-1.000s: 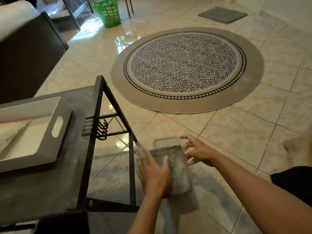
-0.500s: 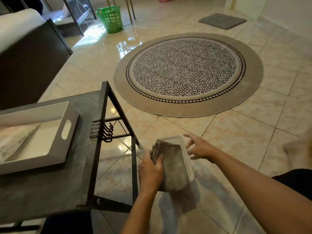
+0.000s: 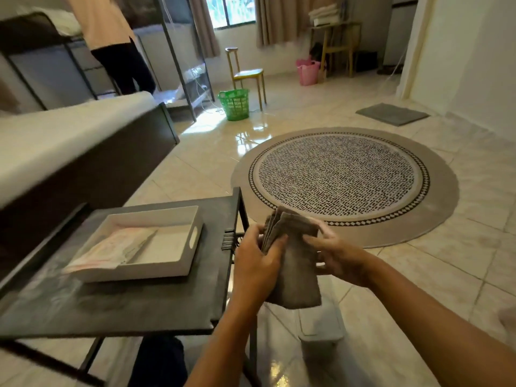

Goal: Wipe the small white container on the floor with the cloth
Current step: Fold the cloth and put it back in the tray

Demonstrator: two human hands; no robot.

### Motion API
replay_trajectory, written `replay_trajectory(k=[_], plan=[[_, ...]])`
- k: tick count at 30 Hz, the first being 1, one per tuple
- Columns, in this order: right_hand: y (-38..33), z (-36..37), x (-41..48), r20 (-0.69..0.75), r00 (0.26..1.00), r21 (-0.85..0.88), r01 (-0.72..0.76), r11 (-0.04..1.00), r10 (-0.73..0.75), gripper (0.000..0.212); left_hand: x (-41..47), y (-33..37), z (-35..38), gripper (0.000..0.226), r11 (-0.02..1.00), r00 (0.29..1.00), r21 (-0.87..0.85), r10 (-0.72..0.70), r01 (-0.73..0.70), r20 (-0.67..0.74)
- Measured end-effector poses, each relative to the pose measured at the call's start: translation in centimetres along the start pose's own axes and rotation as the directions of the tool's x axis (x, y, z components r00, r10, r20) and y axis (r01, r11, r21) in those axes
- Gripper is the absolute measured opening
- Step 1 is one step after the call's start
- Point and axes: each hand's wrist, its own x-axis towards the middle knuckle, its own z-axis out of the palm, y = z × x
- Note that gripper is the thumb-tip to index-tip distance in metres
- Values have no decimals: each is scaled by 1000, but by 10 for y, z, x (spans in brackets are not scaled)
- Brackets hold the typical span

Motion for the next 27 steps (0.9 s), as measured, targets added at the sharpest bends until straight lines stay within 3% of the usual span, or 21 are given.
replay_trajectory(k=[5,10,12,17,22,25,27], plan=[[-55,63,0,70,979,-146,201,969,-192,87,10,22,-81,11,994,995,88,-58,65,-85],[-82,140,38,89,937,-479,339,810,-339,37,38,16,-169,16,959,978,252,-84,132,-193],[-87,167,63,92,926,-617,341,709,-365,30,57,3,-199,16,922,966,343,-101,181,-237],[-92,213,121,103,928,-774,300,557,-357,40,98,-30,-241,11,842,947,469,-137,266,-291],[-83,231,157,91,945,-912,206,355,-315,31,120,-59,-245,11,777,945,546,-200,315,-259],[-75,236,160,112,955,-968,167,186,-274,23,122,-68,-243,15,705,952,639,-232,307,-202],[-69,238,157,117,939,-987,146,67,-323,21,120,-72,-240,20,648,953,705,-264,289,-148]])
